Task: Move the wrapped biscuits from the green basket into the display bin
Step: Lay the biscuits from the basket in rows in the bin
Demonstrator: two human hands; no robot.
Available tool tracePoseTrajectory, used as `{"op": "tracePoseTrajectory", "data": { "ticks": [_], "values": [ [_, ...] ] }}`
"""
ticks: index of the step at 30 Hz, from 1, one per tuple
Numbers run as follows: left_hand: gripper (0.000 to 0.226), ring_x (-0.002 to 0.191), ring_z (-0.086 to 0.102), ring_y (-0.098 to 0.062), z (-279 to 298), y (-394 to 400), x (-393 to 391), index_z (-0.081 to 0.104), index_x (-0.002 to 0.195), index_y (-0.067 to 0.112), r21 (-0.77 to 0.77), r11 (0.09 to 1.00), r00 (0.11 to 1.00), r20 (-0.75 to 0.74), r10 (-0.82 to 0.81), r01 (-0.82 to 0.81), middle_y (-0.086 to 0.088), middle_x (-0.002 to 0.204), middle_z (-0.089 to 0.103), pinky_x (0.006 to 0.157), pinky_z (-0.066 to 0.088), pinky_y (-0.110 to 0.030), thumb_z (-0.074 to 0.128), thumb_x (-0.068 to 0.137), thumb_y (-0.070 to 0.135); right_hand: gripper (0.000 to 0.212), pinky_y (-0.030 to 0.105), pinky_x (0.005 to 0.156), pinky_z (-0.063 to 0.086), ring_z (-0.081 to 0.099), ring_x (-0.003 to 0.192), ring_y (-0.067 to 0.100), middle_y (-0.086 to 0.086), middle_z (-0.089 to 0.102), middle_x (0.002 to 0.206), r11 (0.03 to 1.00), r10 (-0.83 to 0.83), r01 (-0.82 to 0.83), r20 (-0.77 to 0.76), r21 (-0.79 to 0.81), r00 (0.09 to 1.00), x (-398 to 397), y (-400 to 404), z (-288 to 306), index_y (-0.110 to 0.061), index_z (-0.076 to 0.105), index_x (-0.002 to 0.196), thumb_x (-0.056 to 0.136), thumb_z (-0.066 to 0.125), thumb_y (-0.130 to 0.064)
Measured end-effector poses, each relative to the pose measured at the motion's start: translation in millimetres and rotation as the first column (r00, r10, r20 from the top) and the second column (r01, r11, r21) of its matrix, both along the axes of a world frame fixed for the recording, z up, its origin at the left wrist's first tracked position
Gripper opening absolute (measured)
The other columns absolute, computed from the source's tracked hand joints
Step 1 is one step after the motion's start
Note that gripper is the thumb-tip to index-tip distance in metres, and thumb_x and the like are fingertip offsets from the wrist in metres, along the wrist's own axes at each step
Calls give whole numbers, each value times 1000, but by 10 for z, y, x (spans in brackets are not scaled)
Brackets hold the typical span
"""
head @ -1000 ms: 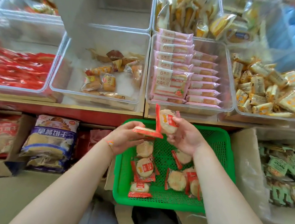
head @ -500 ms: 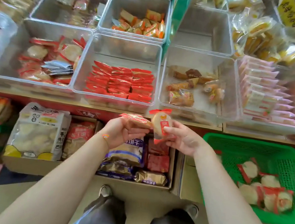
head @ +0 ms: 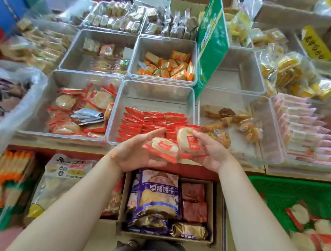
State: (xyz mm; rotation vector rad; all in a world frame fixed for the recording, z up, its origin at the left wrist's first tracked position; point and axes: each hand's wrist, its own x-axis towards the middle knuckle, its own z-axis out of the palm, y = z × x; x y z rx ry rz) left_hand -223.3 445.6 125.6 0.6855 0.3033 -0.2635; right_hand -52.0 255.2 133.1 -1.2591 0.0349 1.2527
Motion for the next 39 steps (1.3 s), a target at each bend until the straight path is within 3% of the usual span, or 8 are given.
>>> {"op": "tracePoseTrajectory", "data": {
  "ticks": [5,11,15,22,26,31,36,39],
  "values": [
    [42,71,57,-19,135,362,233,65,111,27,375,910,940,-212,269,-176,-3,92,59,51,49,-28,63,74,5,36,45,92,54,72,92,29,19,71,108,998,13,-11,-28,65,1000,108,443,58,-1,61,126,96,54,-21],
    [71,81,65,-29,86,713,261,48,132,13,514,798,858,-204,472,-316,-17,106,63,65,54,-44,72,67,-3,36,35,64,58,69,90,25,13,70,106,995,-21,22,-8,96,1000,277,778,-6,-10,53,129,94,60,-10],
    [36,67,67,-20,29,949,280,60,113,5,597,737,825,-210,525,-317,-16,95,66,47,50,-24,68,80,-3,37,45,76,54,64,85,26,12,66,103,1000,-22,21,43,21,999,338,980,-102,-17,53,121,89,66,-7],
    [26,83,64,-18,-104,1505,510,64,96,11,816,458,780,-15,626,-352,-6,89,67,76,56,-25,70,78,-8,26,46,76,58,66,81,25,15,67,96,972,-179,206,213,-111,961,427,1564,-131,-9,51,111,89,63,-2],
    [27,77,58,-12,-85,1743,784,60,97,7,903,266,820,142,554,-337,-1,82,61,60,47,-7,68,78,-10,25,44,89,56,67,98,25,8,69,107,905,-148,318,493,-282,857,510,1876,-249,-20,59,100,82,75,-15],
    [33,90,56,-20,-384,1971,1179,66,109,13,985,-126,957,143,252,-114,-2,98,57,85,49,-32,70,78,3,26,31,77,54,64,96,18,1,68,105,863,-53,382,693,-331,719,664,2133,-339,-24,57,102,86,72,-11],
    [38,102,52,-33,-685,2048,1437,70,112,19,828,-558,994,-96,-57,48,-10,100,56,99,40,-41,52,83,2,26,21,58,40,60,84,14,-2,64,97,850,103,348,773,-395,626,769,2265,-470,-22,52,98,83,71,-13],
    [29,107,53,-28,-760,2059,1479,69,106,25,632,-767,962,-262,-77,111,-3,101,62,118,15,-48,49,88,15,29,27,62,45,60,80,14,-4,63,91,843,200,295,770,-451,605,779,2322,-622,-21,50,98,81,73,-20]
  ]
}}
